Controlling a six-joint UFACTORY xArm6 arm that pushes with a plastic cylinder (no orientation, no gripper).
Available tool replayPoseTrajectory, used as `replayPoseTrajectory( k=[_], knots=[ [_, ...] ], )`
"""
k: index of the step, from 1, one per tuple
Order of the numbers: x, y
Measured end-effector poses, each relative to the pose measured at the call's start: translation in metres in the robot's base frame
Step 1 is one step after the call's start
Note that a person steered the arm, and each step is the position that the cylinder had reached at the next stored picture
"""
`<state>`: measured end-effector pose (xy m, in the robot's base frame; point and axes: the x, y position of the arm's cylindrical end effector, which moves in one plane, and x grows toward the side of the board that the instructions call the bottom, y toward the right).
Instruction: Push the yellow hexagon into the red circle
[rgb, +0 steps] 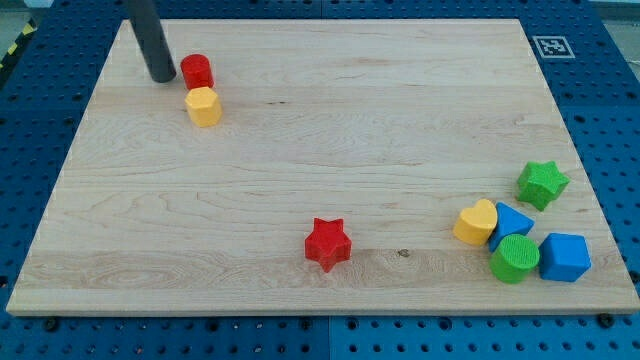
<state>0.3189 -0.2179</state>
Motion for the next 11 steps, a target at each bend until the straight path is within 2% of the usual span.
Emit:
replayPoseTrajectory(
  k=[2, 3, 4, 6, 8, 10, 11],
  knots=[
    [0.084, 0.008],
    [0.109, 0.046],
    [0.109, 0.046],
    [0.067, 0.09],
    [0.049, 0.093],
    [0.074, 0.091],
    [0.058, 0.091]
  ],
)
